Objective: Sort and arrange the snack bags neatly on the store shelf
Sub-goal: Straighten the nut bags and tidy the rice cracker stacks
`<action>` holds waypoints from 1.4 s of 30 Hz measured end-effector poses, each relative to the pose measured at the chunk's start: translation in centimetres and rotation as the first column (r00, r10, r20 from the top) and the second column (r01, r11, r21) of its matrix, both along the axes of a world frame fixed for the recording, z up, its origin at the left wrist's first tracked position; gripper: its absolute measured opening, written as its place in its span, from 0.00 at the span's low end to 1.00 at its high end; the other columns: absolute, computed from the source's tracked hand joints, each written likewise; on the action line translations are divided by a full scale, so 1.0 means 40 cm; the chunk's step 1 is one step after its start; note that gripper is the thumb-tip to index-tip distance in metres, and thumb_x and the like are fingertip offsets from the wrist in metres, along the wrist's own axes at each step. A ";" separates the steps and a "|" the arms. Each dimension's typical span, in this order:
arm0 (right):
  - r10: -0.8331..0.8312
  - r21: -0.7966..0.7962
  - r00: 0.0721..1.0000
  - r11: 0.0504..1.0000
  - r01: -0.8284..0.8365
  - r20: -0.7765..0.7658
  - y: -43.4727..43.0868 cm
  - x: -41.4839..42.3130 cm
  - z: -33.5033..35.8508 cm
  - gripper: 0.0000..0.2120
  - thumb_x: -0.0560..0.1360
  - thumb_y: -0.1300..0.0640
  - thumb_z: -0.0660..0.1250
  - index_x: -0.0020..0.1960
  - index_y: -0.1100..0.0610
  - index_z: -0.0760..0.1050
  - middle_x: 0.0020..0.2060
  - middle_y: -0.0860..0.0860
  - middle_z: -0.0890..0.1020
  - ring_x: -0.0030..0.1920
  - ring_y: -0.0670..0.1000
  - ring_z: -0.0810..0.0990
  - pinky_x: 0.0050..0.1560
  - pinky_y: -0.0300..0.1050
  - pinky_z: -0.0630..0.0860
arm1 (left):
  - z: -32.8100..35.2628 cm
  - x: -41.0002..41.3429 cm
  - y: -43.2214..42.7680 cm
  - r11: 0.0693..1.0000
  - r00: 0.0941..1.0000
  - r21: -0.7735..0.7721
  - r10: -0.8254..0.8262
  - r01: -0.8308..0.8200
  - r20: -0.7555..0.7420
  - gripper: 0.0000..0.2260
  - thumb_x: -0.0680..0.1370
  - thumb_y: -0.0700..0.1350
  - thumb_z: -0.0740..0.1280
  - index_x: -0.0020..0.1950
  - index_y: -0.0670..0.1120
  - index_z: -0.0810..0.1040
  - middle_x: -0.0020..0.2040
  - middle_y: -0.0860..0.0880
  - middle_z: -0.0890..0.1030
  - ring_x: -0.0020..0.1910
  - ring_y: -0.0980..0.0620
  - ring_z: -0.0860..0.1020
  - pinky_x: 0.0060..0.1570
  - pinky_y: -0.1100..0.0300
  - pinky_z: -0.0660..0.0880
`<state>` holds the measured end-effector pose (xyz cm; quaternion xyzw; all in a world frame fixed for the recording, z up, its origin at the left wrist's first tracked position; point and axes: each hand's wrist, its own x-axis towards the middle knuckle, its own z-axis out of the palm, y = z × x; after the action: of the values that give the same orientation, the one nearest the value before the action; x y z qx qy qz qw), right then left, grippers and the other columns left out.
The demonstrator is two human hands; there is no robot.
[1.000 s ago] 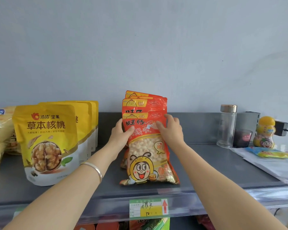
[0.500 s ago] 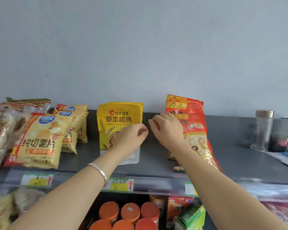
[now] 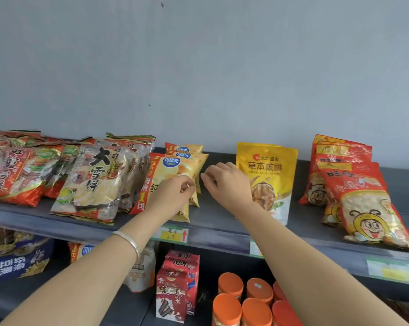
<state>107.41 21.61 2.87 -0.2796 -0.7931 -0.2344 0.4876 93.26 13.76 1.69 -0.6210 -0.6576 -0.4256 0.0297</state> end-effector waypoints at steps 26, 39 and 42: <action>-0.036 -0.636 0.978 0.755 0.161 0.205 0.492 -0.409 0.226 0.18 0.78 0.56 0.63 0.67 0.51 0.72 0.64 0.52 0.76 0.64 0.55 0.73 0.61 0.54 0.75 | 0.221 -0.446 0.436 0.994 0.993 -0.077 -0.065 0.073 0.097 0.16 0.79 0.47 0.64 0.66 0.48 0.72 0.64 0.47 0.74 0.59 0.50 0.72 0.51 0.57 0.71; -0.235 -0.654 0.921 0.650 0.386 0.310 0.585 -0.420 0.251 0.11 0.75 0.64 0.64 0.57 0.62 0.77 0.54 0.57 0.81 0.53 0.57 0.79 0.55 0.50 0.79 | 0.187 -0.461 0.632 0.874 0.848 -0.282 -0.229 0.395 0.479 0.33 0.77 0.50 0.66 0.76 0.47 0.52 0.70 0.43 0.67 0.50 0.50 0.72 0.33 0.60 0.71; -0.266 -0.634 0.925 0.674 0.379 0.270 0.593 -0.398 0.253 0.08 0.76 0.63 0.64 0.53 0.62 0.78 0.53 0.57 0.81 0.53 0.57 0.79 0.53 0.49 0.79 | 0.187 -0.451 0.652 0.863 0.833 -0.257 -0.279 0.436 0.477 0.32 0.77 0.49 0.67 0.75 0.45 0.54 0.69 0.43 0.69 0.50 0.51 0.73 0.40 0.58 0.74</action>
<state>91.51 45.35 12.98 -0.5536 -0.7967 -0.0339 0.2400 75.21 39.84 9.15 -0.6218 -0.5835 -0.4222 -0.3078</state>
